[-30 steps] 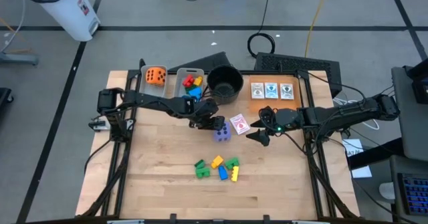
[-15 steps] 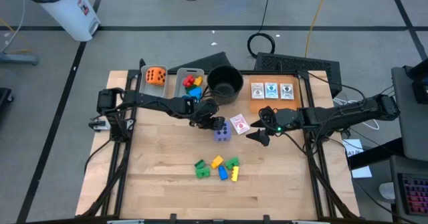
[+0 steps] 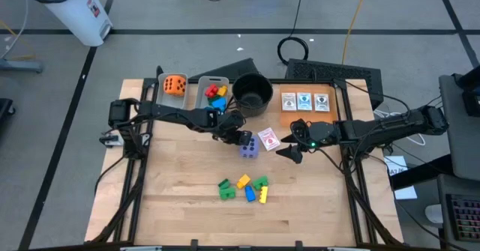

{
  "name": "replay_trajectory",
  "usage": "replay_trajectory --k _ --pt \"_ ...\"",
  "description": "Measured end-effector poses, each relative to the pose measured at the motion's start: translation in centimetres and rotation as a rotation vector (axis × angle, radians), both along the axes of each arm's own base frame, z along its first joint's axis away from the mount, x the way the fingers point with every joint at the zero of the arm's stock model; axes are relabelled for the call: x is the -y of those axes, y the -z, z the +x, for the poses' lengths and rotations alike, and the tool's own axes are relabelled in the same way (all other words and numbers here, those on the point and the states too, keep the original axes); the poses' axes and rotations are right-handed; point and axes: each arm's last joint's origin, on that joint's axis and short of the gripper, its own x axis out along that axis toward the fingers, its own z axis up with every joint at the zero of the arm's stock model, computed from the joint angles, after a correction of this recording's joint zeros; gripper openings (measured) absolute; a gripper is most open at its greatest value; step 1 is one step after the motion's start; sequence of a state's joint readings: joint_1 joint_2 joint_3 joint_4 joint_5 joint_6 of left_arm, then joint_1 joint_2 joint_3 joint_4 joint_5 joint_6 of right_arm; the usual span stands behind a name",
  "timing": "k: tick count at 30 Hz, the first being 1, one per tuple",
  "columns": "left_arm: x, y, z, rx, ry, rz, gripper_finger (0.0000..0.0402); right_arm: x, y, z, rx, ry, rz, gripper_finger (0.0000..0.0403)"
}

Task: Pick & Place Toys
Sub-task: Put the purple die into the left gray bin

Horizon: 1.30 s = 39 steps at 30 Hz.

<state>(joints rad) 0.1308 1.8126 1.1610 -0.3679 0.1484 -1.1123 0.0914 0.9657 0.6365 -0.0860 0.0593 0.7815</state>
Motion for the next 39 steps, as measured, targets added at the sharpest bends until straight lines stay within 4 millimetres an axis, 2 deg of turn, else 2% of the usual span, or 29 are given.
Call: replay_trajectory --k 10,16,26,30,39 --pt "-0.4 -0.2 0.2 0.031 0.021 0.014 0.0104 0.0 0.0 0.0 0.0 0.0 0.0 0.0375" --pt "-0.7 -0.3 0.3 0.046 0.049 0.012 0.0077 0.0 0.0 0.0 0.0 0.0 0.0 0.0375" --pt "-1.0 -0.4 0.4 0.063 0.068 0.018 0.0065 0.0 0.0 0.0 0.0 0.0 -0.001 0.0375" --pt "-1.5 -0.9 0.4 0.099 0.07 0.022 0.005 0.0 0.0 0.0 0.0 0.0 -0.001 0.0375" --pt "-2.1 -2.7 -0.2 0.158 0.066 0.052 0.0048 0.0 0.0 0.0 -0.003 -0.001 -0.003 0.0375"
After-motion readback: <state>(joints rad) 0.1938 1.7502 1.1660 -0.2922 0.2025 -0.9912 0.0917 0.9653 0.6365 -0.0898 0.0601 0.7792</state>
